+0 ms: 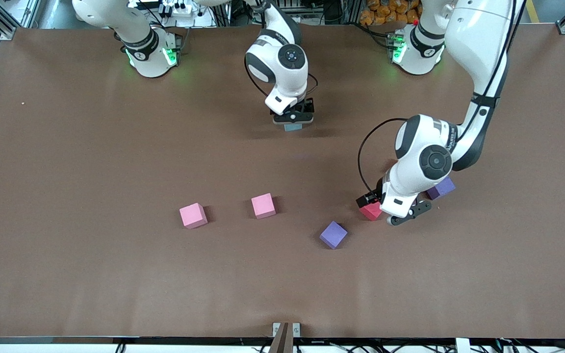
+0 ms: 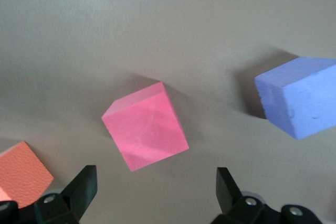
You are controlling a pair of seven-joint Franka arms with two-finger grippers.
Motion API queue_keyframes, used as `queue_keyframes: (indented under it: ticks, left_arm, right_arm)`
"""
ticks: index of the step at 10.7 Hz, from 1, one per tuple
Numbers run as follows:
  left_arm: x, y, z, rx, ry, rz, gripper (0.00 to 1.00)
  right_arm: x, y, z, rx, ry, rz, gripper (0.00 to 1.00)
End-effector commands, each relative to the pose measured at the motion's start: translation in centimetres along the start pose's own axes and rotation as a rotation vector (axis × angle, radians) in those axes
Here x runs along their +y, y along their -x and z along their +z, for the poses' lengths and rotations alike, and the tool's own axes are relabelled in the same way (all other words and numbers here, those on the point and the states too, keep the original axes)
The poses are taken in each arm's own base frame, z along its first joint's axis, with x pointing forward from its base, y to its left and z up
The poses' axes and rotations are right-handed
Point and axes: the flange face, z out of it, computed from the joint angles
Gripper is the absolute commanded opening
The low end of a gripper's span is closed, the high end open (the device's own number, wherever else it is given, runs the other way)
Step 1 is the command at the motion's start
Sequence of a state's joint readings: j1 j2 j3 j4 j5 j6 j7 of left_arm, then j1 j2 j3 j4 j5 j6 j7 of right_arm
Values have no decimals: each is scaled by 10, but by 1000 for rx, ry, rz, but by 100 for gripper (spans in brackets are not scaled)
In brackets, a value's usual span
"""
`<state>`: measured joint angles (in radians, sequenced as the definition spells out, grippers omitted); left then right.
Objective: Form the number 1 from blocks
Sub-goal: 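Place cyan beside green with the right gripper while the left gripper grasps red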
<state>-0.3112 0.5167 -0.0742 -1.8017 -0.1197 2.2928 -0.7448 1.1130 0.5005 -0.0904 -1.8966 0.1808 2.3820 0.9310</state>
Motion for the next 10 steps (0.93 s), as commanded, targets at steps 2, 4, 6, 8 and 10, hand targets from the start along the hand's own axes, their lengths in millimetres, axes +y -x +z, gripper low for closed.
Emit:
queue_keyframes:
  ticks: [2,4,6,8,10]
  left_arm:
    - [-6,-17,9,-3,-15,-73,100]
    - [-4,-20,15,-4,-17,-75,100]
    - [1,-21,27,-12,-24,-77,100]
    - [1,-19,33,-17,-32,-73,100]
    - [1,-19,35,-19,-35,-74,100]
  right_arm:
    - [72,-89,-54,13,-52,192,100]
    - [116,-141,-59,65,-28,167,100]
    - [143,-192,-61,91,-37,236,100]
    - [169,-228,-48,68,-75,447,100]
    - [189,-258,-43,31,-143,631,100]
